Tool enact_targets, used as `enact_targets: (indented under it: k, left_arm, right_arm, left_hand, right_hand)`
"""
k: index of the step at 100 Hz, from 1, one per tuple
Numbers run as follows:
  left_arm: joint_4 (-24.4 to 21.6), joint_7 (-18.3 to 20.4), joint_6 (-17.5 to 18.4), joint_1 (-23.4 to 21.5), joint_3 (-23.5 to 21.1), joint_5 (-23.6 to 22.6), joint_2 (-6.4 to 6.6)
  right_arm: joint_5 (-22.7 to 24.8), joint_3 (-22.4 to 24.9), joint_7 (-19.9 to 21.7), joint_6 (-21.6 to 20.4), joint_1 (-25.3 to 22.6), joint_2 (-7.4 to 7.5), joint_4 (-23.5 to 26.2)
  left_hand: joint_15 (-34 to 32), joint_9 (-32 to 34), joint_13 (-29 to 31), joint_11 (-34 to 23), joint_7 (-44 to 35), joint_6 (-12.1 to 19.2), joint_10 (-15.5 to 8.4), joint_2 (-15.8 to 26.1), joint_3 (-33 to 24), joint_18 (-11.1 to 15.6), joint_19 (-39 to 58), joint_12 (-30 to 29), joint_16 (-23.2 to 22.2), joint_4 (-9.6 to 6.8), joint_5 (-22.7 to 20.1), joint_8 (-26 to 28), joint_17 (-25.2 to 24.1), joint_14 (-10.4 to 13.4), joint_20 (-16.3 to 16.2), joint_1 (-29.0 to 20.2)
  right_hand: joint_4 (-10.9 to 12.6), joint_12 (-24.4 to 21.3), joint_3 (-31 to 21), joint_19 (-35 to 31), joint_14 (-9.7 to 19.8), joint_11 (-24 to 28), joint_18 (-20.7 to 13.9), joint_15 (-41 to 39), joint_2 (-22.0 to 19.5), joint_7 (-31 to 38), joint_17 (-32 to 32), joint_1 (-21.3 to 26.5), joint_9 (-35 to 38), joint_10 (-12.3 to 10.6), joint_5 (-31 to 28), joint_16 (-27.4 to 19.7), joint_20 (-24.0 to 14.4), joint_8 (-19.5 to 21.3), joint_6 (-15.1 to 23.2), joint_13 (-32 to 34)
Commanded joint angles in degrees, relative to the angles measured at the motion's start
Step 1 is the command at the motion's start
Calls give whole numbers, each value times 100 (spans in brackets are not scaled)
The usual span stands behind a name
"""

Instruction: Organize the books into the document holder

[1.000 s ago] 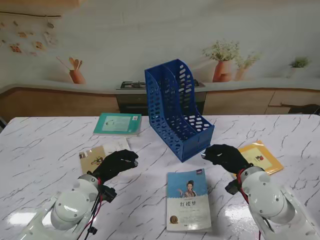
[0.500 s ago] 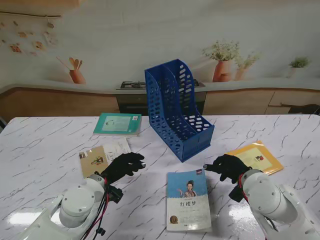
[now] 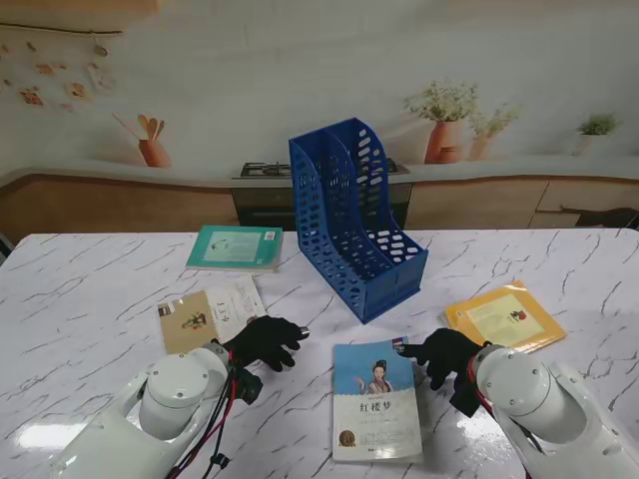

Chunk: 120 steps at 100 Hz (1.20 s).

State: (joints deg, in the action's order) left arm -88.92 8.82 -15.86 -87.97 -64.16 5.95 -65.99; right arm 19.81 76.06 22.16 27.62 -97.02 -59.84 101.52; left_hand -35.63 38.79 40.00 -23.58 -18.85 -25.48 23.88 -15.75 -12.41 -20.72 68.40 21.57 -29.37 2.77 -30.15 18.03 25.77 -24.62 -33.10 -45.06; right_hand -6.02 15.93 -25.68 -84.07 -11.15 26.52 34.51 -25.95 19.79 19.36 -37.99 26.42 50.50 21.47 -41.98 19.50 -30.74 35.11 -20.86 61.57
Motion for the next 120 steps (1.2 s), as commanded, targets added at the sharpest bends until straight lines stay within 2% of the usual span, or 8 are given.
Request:
enact_targets:
  k: [1, 25, 48, 65, 68, 70, 83, 120]
  left_arm:
    - [48, 191, -74, 53, 89, 27, -37]
    - [268, 281, -448, 220, 270, 339, -94]
    - [603, 472, -371, 433, 528, 530, -115]
    - [707, 413, -524, 548, 698, 610, -179]
    - [705, 359, -579, 553, 710, 628, -197]
    - [696, 336, -629, 554, 717, 637, -205]
    - [649, 320, -878, 565, 753, 635, -214]
    - [697, 320, -1175, 616, 812, 929, -281]
  right_arm:
    - [-43, -74, 41, 91, -49, -22, 14]
    - [-163, -118, -45, 120, -71, -50, -24]
    - [-203, -142, -67, 138, -93, -56, -44]
    - [-275, -157, -124, 155, -118, -76, -44]
    - [-292, -161, -139, 155, -118, -81, -48]
    - [-302, -164, -143, 156, -116, -82, -50]
    - [-372, -187, -207, 152, -115, -104, -59]
    - [-471, -295, -276, 117, -102, -126, -53]
  left_hand:
    - [-142, 71, 108, -103, 87, -322, 152, 187, 245, 45, 396, -94, -17, -21, -103, -119, 262, -406, -103, -16]
    - [-132, 114, 115, -213, 315, -643, 438, 301, 398, -122, 349, -183, 223, -65, -221, -242, 461, -566, 85, -221]
    - [-123, 60, -116, -266, 404, -594, 324, 347, 410, -172, 273, -163, 330, -87, -172, -248, 238, -676, 119, -273]
    - [-209, 45, -3, -305, 437, -698, 382, 324, 384, -150, 291, -143, 359, -97, -119, -240, 334, -506, 113, -308]
    - [-176, 44, -52, -313, 452, -725, 400, 311, 369, -159, 289, -139, 379, -98, -115, -246, 361, -653, 118, -314]
    - [-230, 24, 34, -310, 475, -739, 419, 310, 355, -130, 279, -139, 368, -100, -91, -254, 376, -484, 127, -320]
    - [-165, -214, -131, -255, 711, -856, 533, 303, 213, -224, 150, -158, 425, -104, 42, -341, 461, -775, 229, -314]
    - [-278, -353, 154, -329, 1550, -1154, 737, 261, -251, -83, 83, -130, 514, -101, 210, -339, 898, -560, 573, -250]
  right_hand:
    - [11, -82, 183, -11, -137, 23, -705, 79, -26, -78, -166, -119, 59, 213, -67, -102, 109, -130, -327, 182]
    - [34, -90, 219, 104, -149, 4, -652, 138, -23, -105, -238, 10, 13, 293, -38, -205, 270, -179, -398, 214]
    - [60, -59, 208, -176, -106, 66, -673, -98, 3, -82, -411, 202, -42, 377, -1, -99, 268, -176, -489, 318]
    - [78, -52, 96, -157, -114, 73, -701, -60, 39, -117, -403, 370, -121, 439, 27, -113, 286, -196, -560, 288]
    - [79, -49, 69, -143, -106, 79, -709, -45, 45, -121, -404, 376, -132, 436, 27, -122, 296, -199, -559, 277]
    - [80, -50, 46, -129, -107, 75, -716, -32, 36, -129, -407, 377, -153, 446, 35, -130, 306, -203, -571, 266]
    - [50, -52, -258, -58, -115, 78, -725, 53, 98, -180, -406, 297, -214, 458, 62, -214, 413, -234, -582, 236]
    - [52, -67, -460, 31, -116, 45, -735, 87, 204, -197, -396, 335, -250, 469, 91, -279, 506, -241, -595, 196]
